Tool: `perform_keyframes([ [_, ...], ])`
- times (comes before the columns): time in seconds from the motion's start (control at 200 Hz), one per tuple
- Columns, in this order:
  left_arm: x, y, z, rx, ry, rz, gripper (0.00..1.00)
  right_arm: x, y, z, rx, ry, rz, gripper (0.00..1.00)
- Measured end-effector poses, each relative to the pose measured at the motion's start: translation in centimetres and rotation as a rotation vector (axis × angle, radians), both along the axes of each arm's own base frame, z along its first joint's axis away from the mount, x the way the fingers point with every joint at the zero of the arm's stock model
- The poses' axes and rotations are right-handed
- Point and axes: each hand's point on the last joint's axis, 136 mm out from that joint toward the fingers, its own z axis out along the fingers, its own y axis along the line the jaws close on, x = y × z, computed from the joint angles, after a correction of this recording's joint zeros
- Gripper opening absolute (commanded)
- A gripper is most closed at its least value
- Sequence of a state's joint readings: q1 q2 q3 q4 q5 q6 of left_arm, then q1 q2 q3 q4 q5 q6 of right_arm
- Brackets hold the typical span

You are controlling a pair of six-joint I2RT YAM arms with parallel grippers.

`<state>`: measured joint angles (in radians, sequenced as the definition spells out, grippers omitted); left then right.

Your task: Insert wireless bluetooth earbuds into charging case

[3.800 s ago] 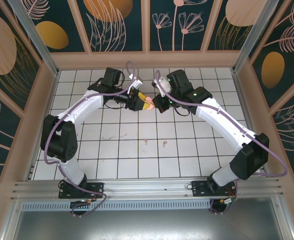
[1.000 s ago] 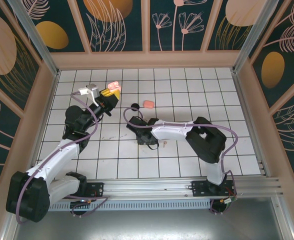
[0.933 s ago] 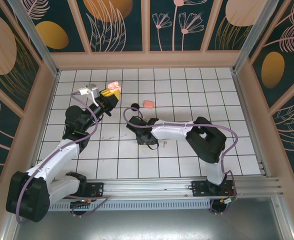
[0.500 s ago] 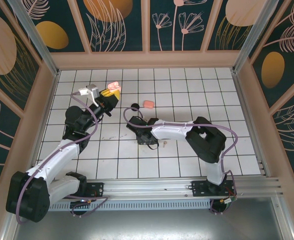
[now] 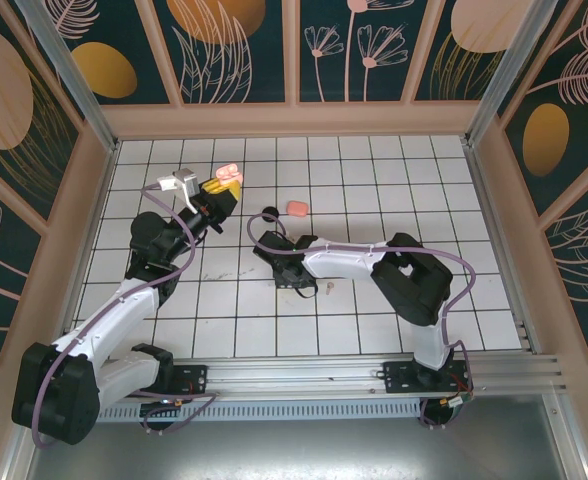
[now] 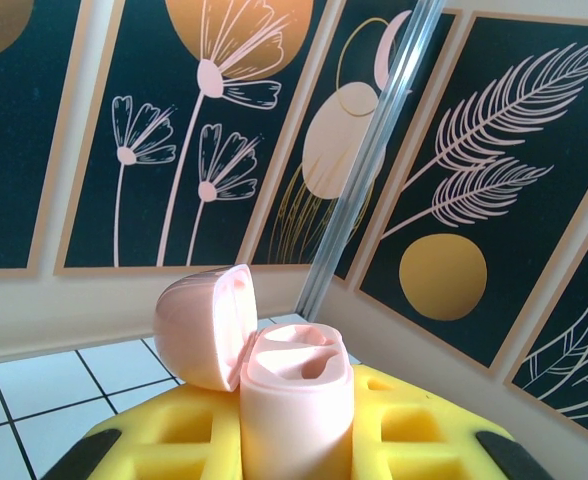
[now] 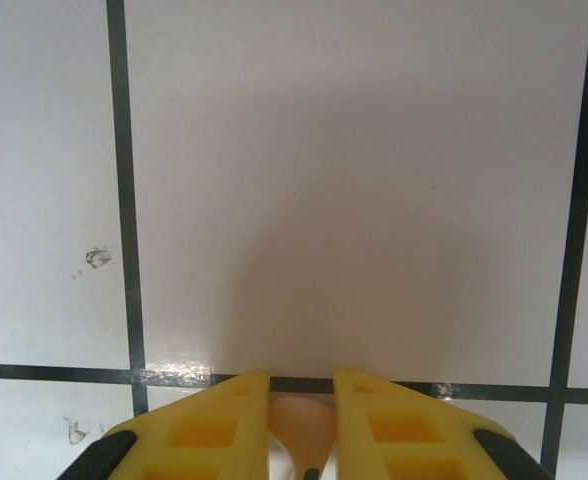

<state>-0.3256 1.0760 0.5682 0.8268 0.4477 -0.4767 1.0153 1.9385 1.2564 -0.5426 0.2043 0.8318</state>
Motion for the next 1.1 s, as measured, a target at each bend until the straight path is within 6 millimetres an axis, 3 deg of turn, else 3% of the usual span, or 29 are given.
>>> perform_keyframes([
  [0.25,0.0,0.0,0.0,0.001,0.000,0.000,0.00,0.3,0.5,0.6,0.022,-0.020,0.012,0.16],
  [0.38,0.0,0.0,0.0,0.007,-0.005,0.002,0.00,0.9,0.6,2.6,0.055,-0.060,0.014,0.16],
  [0.616,-0.2,-0.1,-0.6,0.039,-0.021,-0.002,0.00,2.9,-0.3,9.2,0.142,-0.194,0.013,0.16],
  [0.966,-1.3,0.1,-3.2,0.090,-0.089,0.005,0.00,5.6,-3.8,18.6,0.235,-0.385,0.022,0.16],
  [1.101,-2.1,-0.4,-3.8,0.129,-0.155,-0.013,0.00,6.7,-3.7,23.3,0.280,-0.480,0.059,0.15],
])
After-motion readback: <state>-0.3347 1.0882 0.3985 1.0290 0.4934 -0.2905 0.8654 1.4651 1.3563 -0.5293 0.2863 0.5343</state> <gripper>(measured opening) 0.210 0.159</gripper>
